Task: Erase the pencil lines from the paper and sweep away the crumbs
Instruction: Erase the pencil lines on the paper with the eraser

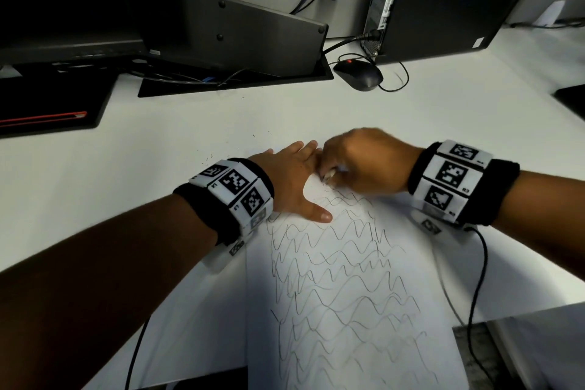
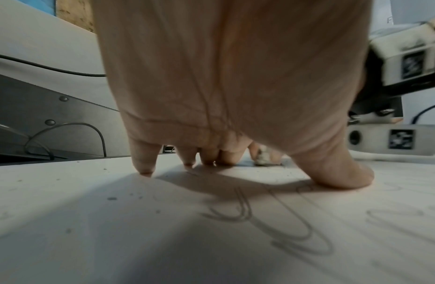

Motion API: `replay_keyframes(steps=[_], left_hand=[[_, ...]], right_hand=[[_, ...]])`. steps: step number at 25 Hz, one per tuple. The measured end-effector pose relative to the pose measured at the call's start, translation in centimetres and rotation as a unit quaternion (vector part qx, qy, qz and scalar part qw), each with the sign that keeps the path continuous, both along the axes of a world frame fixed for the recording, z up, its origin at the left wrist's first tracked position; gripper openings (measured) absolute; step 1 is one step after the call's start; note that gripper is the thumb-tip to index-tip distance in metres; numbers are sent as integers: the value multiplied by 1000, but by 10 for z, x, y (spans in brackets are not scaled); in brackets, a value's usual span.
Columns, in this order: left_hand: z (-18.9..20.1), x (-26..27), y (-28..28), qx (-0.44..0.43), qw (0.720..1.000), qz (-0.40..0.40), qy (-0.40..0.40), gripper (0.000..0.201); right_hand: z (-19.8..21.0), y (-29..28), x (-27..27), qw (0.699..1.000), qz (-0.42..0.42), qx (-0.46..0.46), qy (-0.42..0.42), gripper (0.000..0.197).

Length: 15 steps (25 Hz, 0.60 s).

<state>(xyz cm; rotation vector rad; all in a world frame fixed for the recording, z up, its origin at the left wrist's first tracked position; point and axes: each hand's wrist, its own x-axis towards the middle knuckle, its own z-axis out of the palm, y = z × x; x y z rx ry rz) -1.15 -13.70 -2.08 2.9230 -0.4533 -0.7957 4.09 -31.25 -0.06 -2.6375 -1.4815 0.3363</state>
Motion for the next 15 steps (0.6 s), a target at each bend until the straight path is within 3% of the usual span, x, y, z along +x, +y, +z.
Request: replay_keyframes(steps=[2,5,7,10,13,15], left_hand=[[1,0,1,-2,1000,1,4,116],[1,-1,0,17,1000,-7,0,119],[1,-1,0,11,1000,-2,0,119],[1,-2,2,4,1000,3,4,119],[2,-2,0,21,1000,-9,-6,119],[2,-3,0,9,1000,-2,-6,118]], right_hand=[[0,-1,-6,999,12,3,51,17],[6,-7,6,999,-40,5,-2,19],[2,-5,1,1000,-19,8,-12,19],[-2,-5,-11,998,5,7,64,17],[4,-10,2,998,-60,15,-1,16],[0,-6,-5,1000,-17,6,-1,17]])
